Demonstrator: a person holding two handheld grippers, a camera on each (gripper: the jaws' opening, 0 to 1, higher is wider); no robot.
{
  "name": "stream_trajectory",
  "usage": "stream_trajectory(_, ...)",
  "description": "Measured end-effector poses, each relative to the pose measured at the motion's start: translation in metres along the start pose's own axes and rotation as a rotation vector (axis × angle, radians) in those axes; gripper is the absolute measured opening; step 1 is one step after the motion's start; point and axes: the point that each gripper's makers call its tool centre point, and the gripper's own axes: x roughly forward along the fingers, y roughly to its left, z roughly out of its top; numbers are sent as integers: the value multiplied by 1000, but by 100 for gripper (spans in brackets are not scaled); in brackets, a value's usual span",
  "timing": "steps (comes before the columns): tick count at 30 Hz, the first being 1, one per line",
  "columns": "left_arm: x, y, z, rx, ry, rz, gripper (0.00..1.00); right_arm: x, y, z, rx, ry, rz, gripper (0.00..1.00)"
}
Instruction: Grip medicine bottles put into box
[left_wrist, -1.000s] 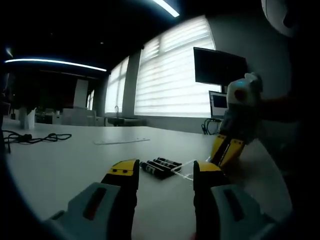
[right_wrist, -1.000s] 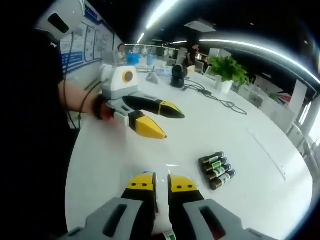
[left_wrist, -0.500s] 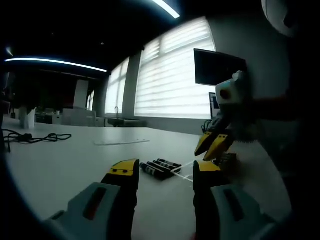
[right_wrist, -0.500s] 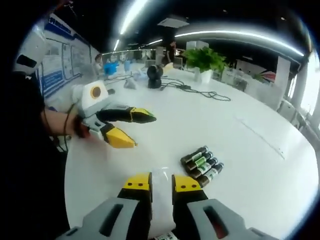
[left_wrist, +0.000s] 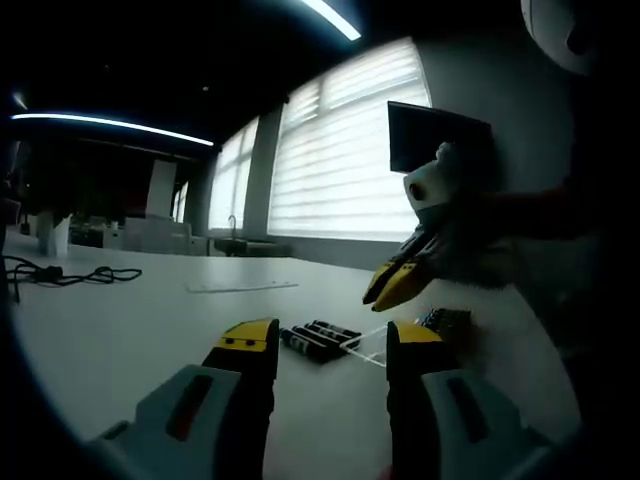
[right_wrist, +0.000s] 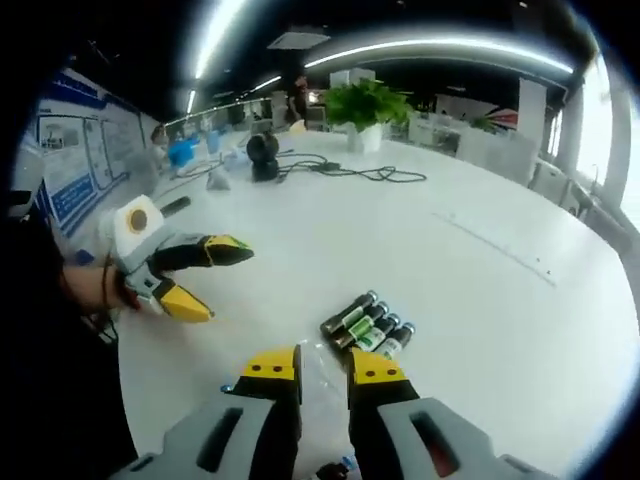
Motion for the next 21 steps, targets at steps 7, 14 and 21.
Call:
stream_trajectory(7,0,-2,1,-3,-3,-8,36,8,-24,0,120,28,-65,12)
stream_trajectory(14,1,-3,0,1,-1,-14,35,17,-34,-4,167,64,-86,13)
stream_trajectory(21,0,-4,2,1,-6,-18,35,22,-37,-13,256,108,-96,14)
